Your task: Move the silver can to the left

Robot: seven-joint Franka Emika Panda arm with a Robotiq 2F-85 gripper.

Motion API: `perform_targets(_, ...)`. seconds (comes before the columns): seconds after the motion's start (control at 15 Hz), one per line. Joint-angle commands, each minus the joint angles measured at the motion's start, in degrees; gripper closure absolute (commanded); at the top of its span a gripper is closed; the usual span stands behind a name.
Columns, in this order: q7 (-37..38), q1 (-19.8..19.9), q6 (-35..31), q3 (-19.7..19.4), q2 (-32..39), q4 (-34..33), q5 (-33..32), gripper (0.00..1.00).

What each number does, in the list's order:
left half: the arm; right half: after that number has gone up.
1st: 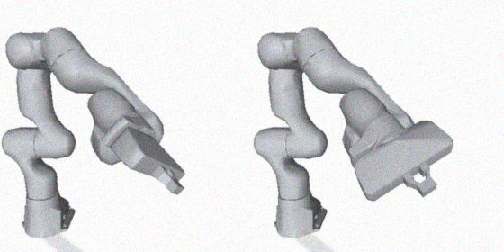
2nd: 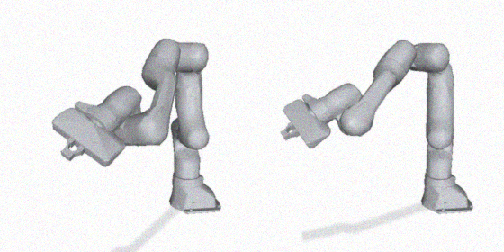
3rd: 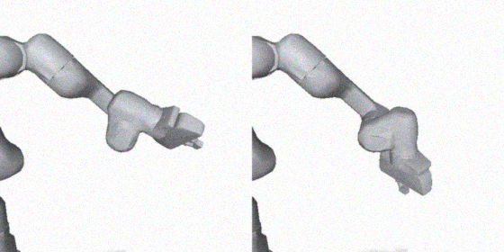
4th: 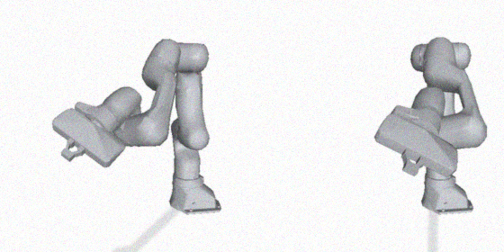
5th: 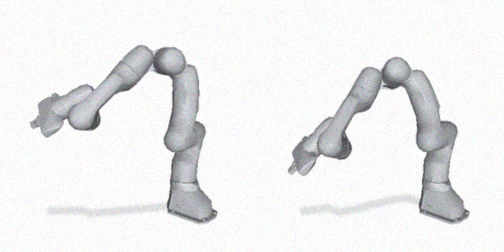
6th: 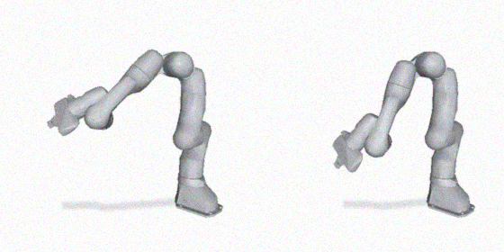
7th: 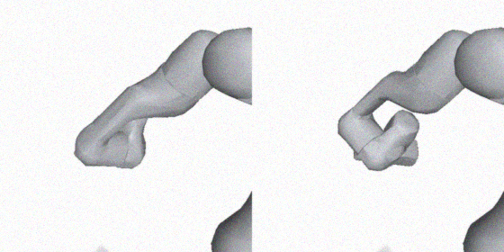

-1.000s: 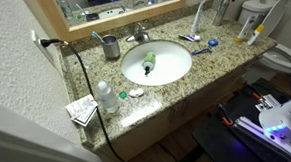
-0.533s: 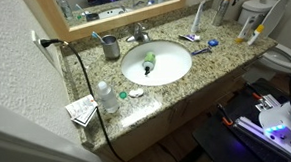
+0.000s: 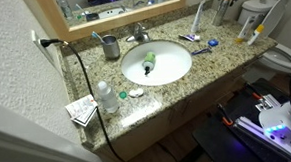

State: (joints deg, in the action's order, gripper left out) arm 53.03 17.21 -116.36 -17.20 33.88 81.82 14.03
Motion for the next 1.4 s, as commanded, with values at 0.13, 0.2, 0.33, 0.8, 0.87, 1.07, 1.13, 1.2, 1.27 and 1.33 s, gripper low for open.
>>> perform_targets(0.13, -0.2, 0.55, 0.37, 0.76, 0.12, -0.31, -0.48, 0.4)
perform_targets(0.2, -0.27, 0.58, 0.41, 0.83, 0.14, -0.36, -0.39, 0.47)
perform_targets(0.33, -0.2, 0.49, 0.22, 0.82, 0.15, -0.36, -0.47, 0.62)
perform_targets(0.8, -3.03, 0.5, 2.44, 1.95, -3.82, -2.54, 0.11, 0.69)
perform_targets(0.87, -4.76, 0.64, 3.42, 2.69, -5.89, -3.44, 0.77, 0.69)
perform_targets(1.07, -10.79, 1.08, 6.66, 5.2, -11.32, -4.33, 4.38, 0.69)
perform_targets(1.13, -12.1, 1.26, 9.27, 5.78, -13.42, -4.85, 6.1, 0.69)
perform_targets(1.2, -8.52, -0.07, 5.38, 3.89, -9.15, -5.32, 3.51, 0.69)
perform_targets(1.27, -8.59, -0.22, 6.5, 4.11, -10.92, -5.4, 3.72, 0.44)
perform_targets(1.33, -8.32, -0.37, 6.54, 4.1, -11.51, -5.21, 3.57, 0.44)
